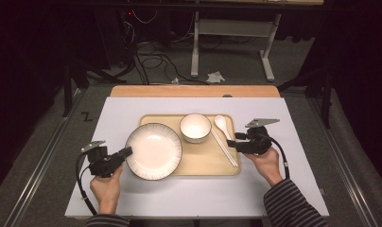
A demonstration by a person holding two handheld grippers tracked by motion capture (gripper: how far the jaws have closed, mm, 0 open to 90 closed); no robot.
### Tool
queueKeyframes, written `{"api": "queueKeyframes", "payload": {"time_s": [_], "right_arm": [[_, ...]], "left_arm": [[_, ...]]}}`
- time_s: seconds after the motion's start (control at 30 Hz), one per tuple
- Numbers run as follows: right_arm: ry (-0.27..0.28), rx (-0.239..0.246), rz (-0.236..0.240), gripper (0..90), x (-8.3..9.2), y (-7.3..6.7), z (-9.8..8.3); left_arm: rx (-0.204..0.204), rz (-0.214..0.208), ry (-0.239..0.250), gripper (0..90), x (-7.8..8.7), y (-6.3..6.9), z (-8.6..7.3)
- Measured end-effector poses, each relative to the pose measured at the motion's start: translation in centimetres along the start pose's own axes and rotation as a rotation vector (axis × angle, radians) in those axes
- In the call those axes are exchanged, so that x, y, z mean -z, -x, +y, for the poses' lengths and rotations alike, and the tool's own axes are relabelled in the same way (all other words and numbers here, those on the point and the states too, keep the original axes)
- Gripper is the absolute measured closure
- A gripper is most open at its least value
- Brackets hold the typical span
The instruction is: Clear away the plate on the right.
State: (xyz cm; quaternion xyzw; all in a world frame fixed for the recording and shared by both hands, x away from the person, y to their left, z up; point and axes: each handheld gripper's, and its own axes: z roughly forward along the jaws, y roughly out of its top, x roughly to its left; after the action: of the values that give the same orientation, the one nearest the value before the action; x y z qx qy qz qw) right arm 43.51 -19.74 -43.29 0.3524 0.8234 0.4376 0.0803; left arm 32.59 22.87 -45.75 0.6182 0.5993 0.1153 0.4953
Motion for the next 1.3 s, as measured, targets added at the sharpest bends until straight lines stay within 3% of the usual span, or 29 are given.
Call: {"api": "queueKeyframes", "payload": {"time_s": [0.07, 0.3, 0.57, 0.93, 1.3], "right_arm": [[-0.013, -0.002, -0.027, 49.0, -0.1, 0.5, -0.4], [-0.046, -0.028, -0.055, 48.9, -0.4, 1.5, -1.0], [-0.069, -0.001, -0.097, 48.0, -0.4, 1.6, -1.4], [-0.086, -0.023, -0.148, 47.5, 0.7, 2.1, -2.8], [-0.084, -0.049, -0.192, 47.3, 2.7, 2.3, -4.5]], "left_arm": [[0.011, 0.014, 0.000, 83.9, 0.1, -0.5, 0.1], [0.058, 0.038, 0.013, 83.5, 0.5, -2.0, 0.4], [0.099, 0.074, 0.018, 82.9, 0.2, -3.4, 0.6], [0.116, 0.072, -0.007, 83.5, -1.8, -4.2, 1.2], [0.109, 0.107, -0.029, 82.9, -4.0, -4.4, 1.8]]}}
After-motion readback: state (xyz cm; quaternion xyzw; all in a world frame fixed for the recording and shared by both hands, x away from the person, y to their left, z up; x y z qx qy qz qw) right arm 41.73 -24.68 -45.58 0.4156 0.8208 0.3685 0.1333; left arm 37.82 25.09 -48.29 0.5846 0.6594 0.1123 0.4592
